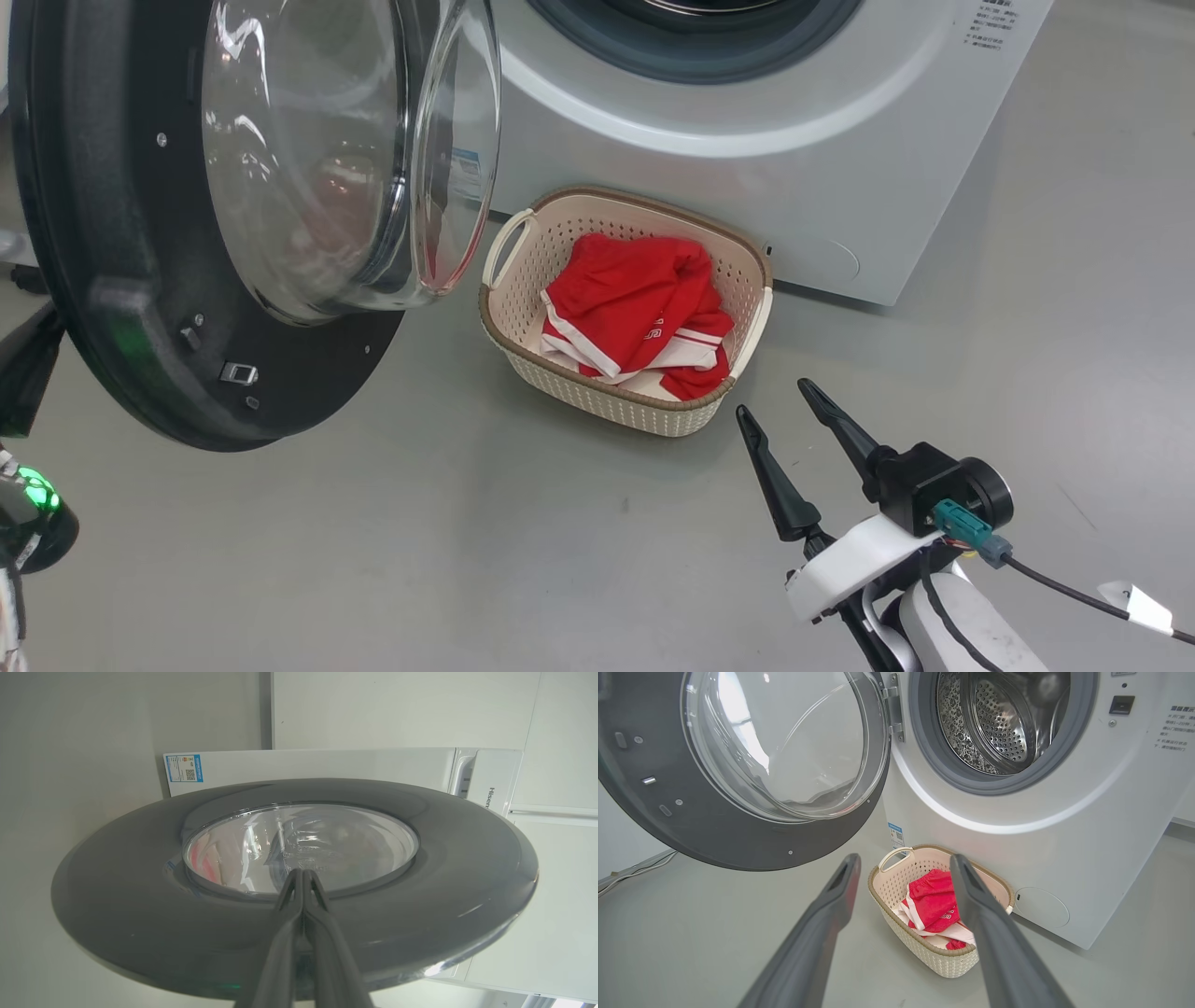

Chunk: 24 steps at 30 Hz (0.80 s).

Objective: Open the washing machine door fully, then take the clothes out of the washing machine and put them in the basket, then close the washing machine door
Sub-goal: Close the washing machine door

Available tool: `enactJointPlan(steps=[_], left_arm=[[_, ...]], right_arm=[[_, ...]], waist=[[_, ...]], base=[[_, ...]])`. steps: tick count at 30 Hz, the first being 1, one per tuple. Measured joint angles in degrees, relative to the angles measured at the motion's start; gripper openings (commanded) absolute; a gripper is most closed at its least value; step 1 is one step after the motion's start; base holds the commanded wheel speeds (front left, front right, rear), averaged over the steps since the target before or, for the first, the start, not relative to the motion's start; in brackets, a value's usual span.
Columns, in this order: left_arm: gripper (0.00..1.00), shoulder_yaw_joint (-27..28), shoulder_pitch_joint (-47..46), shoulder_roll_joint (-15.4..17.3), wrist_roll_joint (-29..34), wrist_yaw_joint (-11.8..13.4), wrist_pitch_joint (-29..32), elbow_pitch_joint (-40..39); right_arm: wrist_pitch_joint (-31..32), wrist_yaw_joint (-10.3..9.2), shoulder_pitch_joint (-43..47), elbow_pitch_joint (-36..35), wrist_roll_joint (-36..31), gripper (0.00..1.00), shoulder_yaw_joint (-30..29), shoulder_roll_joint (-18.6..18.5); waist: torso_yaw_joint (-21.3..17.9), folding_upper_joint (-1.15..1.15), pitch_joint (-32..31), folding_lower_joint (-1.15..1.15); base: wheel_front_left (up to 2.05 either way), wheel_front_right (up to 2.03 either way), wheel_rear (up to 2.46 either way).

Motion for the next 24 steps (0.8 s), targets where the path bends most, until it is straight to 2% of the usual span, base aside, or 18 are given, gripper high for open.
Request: enactJointPlan(steps=[15,24], left_arm=[[0.00,-3.83,0.44,1.10,-2.16,-0.01,8.53,2.13],[0.00,-6.06,1.36,0.38,-3.30,-0.01,12.61,0.37]], right_arm=[[-0.01,0.41,-0.07,0.47,0.01,1.00,0.32,0.02],[-0.01,0.41,-0.07,0.55,0.01,1.00,0.32,0.04]], waist=[[-0.20,0.00,-0.78,0.00],[-0.47,0.00,-0.97,0.00]], base=[[0.00,0.00,0.00],[0.00,0.00,0.00]])
